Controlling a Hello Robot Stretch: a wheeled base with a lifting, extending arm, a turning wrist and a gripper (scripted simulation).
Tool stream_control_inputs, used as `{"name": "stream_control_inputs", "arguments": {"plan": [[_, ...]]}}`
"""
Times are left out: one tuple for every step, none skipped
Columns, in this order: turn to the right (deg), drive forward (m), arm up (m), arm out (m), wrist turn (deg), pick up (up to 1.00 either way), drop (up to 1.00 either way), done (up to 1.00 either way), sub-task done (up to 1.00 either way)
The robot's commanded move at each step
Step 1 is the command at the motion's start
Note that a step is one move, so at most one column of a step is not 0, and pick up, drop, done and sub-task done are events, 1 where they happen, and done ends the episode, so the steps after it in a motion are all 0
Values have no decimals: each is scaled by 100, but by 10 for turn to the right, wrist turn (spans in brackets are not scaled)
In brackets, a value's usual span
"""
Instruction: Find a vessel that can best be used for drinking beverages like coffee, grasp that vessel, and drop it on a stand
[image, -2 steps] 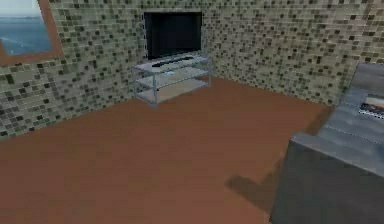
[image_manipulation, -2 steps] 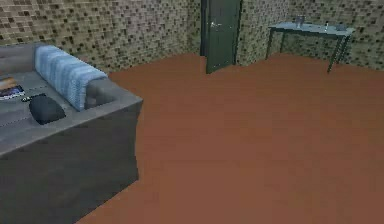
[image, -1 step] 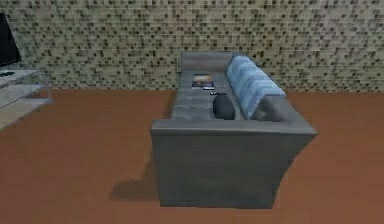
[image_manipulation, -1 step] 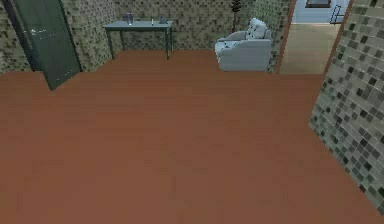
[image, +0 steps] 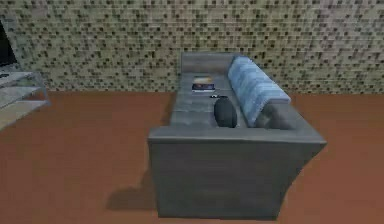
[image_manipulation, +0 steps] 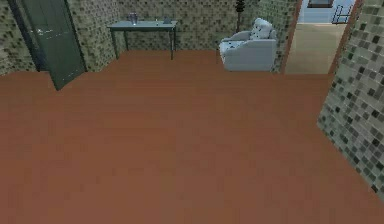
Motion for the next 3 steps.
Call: {"name": "stream_control_inputs", "arguments": {"plan": [[-450,0,0,0,0,0,0,0,0],[-360,0,0,0,0,0,0,0,0],[0,55,0,0,0,0,0,0,0]]}}
